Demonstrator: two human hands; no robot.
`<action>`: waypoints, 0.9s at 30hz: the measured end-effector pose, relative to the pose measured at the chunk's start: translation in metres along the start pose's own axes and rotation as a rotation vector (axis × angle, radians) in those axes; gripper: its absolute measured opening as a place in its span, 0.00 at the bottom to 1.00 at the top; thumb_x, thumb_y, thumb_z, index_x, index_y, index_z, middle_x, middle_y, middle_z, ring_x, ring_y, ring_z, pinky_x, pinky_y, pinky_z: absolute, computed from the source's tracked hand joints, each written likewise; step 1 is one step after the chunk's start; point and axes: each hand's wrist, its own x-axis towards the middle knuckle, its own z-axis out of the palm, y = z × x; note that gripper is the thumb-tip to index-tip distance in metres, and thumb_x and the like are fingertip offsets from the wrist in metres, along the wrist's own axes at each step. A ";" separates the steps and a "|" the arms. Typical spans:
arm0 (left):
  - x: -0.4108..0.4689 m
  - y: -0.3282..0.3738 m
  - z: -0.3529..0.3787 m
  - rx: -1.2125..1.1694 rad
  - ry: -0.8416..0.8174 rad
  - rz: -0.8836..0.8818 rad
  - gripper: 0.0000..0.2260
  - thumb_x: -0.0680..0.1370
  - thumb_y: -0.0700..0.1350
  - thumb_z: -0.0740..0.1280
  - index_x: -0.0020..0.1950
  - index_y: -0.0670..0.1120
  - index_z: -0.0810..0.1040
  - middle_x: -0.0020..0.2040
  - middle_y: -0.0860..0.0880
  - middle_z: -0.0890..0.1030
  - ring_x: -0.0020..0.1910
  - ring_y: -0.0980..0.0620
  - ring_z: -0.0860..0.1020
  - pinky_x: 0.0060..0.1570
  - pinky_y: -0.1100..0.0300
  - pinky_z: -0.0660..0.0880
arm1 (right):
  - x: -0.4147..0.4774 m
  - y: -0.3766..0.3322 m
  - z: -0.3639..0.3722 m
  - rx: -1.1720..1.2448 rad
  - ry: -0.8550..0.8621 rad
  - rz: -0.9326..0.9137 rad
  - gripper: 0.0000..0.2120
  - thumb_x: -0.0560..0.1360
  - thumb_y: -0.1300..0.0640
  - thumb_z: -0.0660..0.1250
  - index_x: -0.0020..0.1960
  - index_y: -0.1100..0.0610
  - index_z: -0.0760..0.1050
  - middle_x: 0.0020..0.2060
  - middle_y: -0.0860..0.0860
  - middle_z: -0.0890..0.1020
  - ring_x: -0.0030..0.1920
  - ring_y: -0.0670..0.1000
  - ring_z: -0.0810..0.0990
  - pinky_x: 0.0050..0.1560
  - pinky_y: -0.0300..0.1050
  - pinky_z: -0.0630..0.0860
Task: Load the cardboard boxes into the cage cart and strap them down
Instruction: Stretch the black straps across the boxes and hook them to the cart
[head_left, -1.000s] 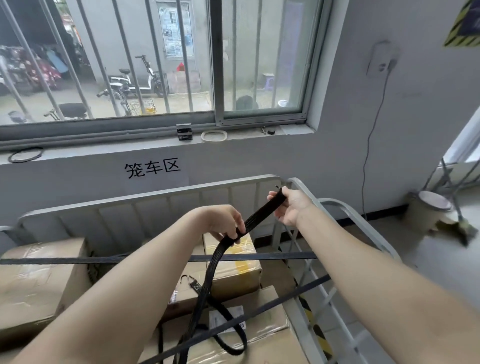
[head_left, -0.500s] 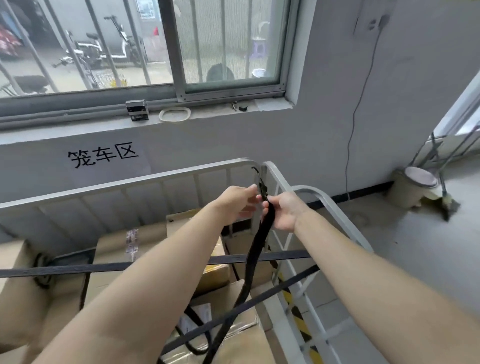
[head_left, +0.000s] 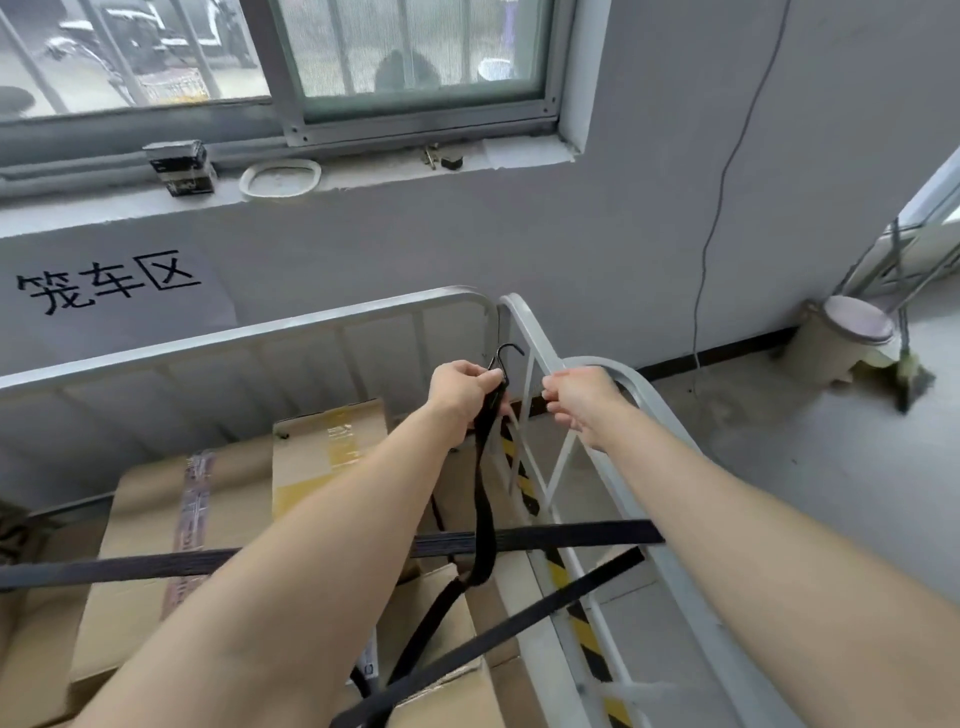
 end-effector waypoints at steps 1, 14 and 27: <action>0.010 -0.003 0.005 0.016 0.034 0.000 0.05 0.78 0.39 0.68 0.47 0.38 0.75 0.38 0.40 0.80 0.29 0.47 0.79 0.43 0.49 0.82 | 0.010 -0.002 -0.005 -0.026 0.015 -0.050 0.08 0.75 0.64 0.61 0.49 0.62 0.78 0.37 0.55 0.75 0.36 0.52 0.71 0.36 0.42 0.68; 0.135 -0.034 0.046 0.056 0.180 -0.051 0.09 0.78 0.38 0.66 0.57 0.38 0.75 0.44 0.42 0.78 0.31 0.47 0.80 0.44 0.49 0.82 | 0.104 0.009 -0.008 -0.339 0.095 -0.260 0.07 0.78 0.60 0.62 0.52 0.56 0.78 0.49 0.52 0.80 0.52 0.53 0.78 0.55 0.50 0.76; 0.187 -0.037 0.064 0.129 0.007 -0.080 0.04 0.79 0.36 0.65 0.51 0.40 0.78 0.44 0.42 0.77 0.32 0.48 0.76 0.29 0.62 0.80 | 0.149 0.014 0.009 -0.487 0.246 -0.301 0.07 0.77 0.58 0.64 0.54 0.56 0.78 0.50 0.51 0.81 0.49 0.52 0.77 0.47 0.44 0.74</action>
